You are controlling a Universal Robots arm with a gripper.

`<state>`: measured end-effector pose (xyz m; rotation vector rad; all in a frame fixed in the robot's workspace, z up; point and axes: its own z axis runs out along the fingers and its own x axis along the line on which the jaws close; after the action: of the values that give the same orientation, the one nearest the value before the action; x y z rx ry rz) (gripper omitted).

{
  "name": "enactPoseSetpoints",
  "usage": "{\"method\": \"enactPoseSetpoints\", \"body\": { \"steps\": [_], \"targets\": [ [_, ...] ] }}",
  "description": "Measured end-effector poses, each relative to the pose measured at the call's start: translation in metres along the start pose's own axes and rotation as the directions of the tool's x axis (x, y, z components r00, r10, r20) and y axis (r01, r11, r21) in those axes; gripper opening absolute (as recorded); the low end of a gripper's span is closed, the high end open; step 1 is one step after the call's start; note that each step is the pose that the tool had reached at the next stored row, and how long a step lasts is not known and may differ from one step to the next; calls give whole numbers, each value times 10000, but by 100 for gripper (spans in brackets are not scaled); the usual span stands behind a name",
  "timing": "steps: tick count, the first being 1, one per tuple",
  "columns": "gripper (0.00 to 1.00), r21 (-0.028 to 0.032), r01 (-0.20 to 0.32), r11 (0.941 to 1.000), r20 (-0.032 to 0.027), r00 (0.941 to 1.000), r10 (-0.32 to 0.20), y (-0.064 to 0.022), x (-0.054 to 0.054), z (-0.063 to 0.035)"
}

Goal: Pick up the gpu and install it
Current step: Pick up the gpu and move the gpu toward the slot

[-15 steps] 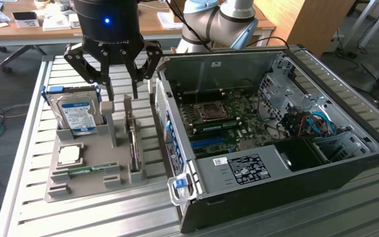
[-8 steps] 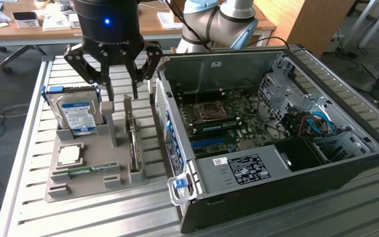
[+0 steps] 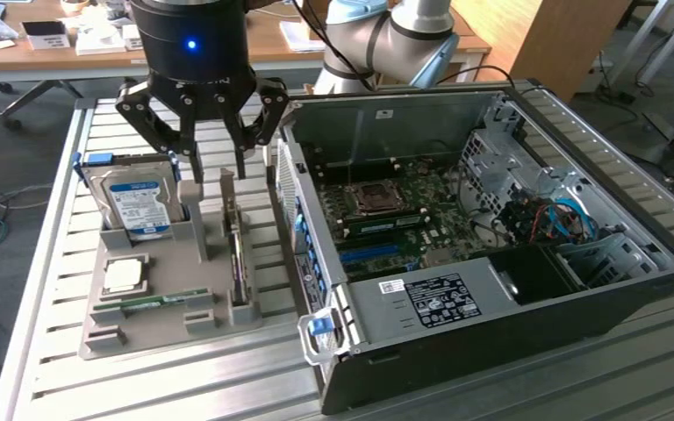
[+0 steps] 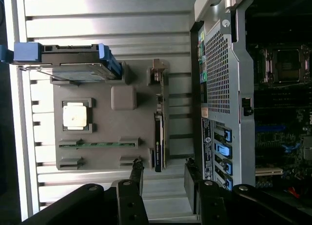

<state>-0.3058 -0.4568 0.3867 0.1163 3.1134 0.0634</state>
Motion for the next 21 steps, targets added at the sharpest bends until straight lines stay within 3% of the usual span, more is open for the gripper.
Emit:
{"method": "enactPoseSetpoints", "body": {
  "steps": [21],
  "targets": [
    [47,-2,0,10000,4,10000,0,-3,2,76]
  ]
}}
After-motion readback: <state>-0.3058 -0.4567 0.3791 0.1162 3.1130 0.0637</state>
